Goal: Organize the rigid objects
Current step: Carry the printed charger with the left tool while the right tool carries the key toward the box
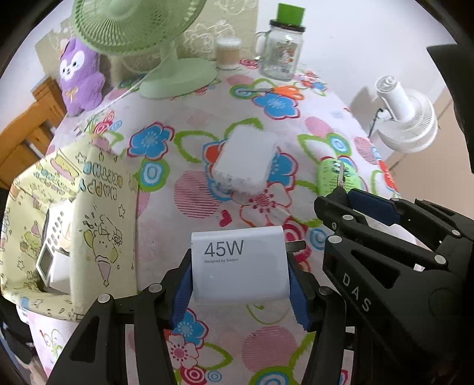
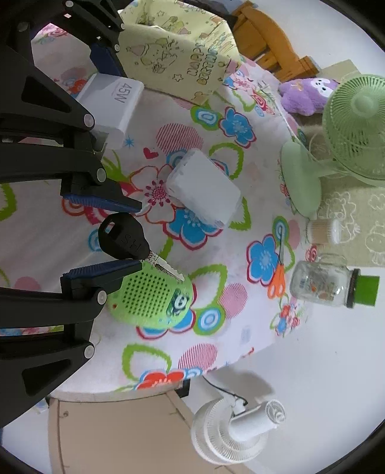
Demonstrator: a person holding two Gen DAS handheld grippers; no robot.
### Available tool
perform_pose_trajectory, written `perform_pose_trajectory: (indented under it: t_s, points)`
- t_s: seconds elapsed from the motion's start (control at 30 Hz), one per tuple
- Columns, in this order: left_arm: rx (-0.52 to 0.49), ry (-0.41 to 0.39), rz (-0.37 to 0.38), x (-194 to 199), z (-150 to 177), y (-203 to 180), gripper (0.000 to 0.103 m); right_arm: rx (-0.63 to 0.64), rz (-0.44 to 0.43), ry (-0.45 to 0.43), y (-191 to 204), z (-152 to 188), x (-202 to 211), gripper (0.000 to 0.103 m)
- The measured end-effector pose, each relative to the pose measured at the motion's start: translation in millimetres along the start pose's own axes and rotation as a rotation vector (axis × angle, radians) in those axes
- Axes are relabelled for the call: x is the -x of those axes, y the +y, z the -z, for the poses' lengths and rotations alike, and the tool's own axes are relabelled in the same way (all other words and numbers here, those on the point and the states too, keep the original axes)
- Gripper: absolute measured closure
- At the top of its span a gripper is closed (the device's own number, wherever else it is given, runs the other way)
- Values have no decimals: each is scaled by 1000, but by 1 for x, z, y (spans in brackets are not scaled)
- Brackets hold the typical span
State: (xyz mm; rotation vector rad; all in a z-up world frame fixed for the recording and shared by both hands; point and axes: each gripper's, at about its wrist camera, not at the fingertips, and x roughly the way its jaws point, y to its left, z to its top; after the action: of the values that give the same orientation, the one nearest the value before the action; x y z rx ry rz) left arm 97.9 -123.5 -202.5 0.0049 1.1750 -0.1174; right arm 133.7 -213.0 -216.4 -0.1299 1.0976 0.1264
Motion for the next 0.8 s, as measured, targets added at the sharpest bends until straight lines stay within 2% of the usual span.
perform_pose_trajectory:
  t_s: [0.4, 0.8]
  points:
    - [-69, -23, 18, 37, -2, -11, 45, -29, 63, -47, 1, 2, 48, 68]
    - [-124, -63, 5, 72, -3, 1, 45, -50, 77, -102, 18, -1, 87, 68]
